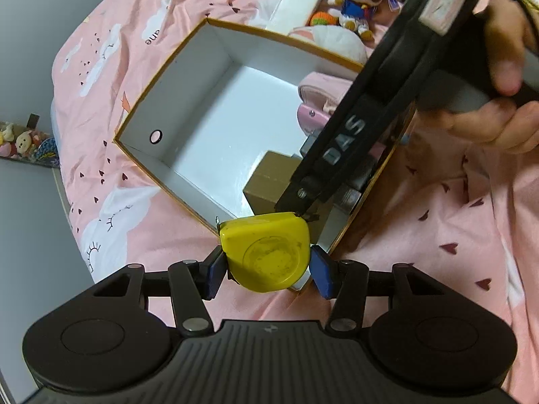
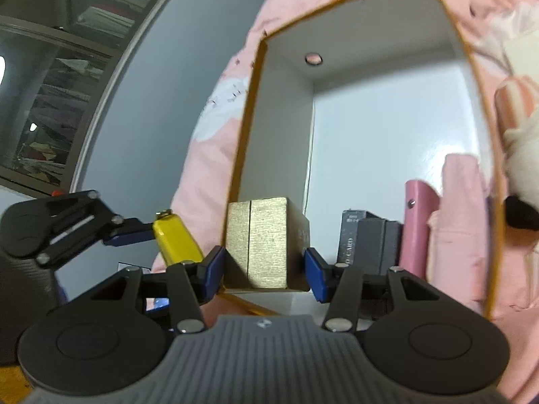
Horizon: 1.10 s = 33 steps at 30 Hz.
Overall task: Organize objects
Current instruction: 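Carry the gold box and yellow tape measure over the orange box with both tools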
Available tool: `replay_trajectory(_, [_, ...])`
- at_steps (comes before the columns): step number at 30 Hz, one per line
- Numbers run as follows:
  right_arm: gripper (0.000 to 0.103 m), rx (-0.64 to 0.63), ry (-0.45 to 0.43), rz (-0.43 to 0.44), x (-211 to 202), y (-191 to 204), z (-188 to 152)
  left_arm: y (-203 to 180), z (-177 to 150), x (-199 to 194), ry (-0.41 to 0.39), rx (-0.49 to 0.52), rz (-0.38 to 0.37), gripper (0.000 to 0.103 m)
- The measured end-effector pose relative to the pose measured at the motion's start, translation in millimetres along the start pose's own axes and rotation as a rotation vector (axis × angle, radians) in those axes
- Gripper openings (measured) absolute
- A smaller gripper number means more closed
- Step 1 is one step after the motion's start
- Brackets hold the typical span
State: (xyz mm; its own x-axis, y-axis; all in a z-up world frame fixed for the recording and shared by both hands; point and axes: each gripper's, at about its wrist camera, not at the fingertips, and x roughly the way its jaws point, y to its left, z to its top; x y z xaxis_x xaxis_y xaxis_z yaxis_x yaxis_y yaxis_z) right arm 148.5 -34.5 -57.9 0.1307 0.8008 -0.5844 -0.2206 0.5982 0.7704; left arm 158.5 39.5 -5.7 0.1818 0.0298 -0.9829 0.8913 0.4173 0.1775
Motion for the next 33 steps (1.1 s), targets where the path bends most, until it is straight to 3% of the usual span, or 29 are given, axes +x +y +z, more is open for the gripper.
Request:
replay_trajectory(10, [0.054,0.041,0.095,-0.099,38.2,-13.3,-3.3,0.4,-4.2,18.9,-0.014,0.046,-0.039,0.061])
replay_trajectory(25, [0.055,0.058,0.125,-0.096,39.9,-14.3,-4.6,-5.7,-10.1,25.2,-0.008,0.178,-0.009,0.061])
replay_trajectory(28, [0.054,0.066,0.113,-0.090,35.5,-13.6,-5.8,-8.6,-6.7,25.8,0.001,0.218,-0.005,0.061])
replay_trajectory(33, [0.052,0.018,0.002,-0.117,7.8,-7.8,-0.8,-11.2,6.1,30.0,0.013,0.251,-0.023,0.061])
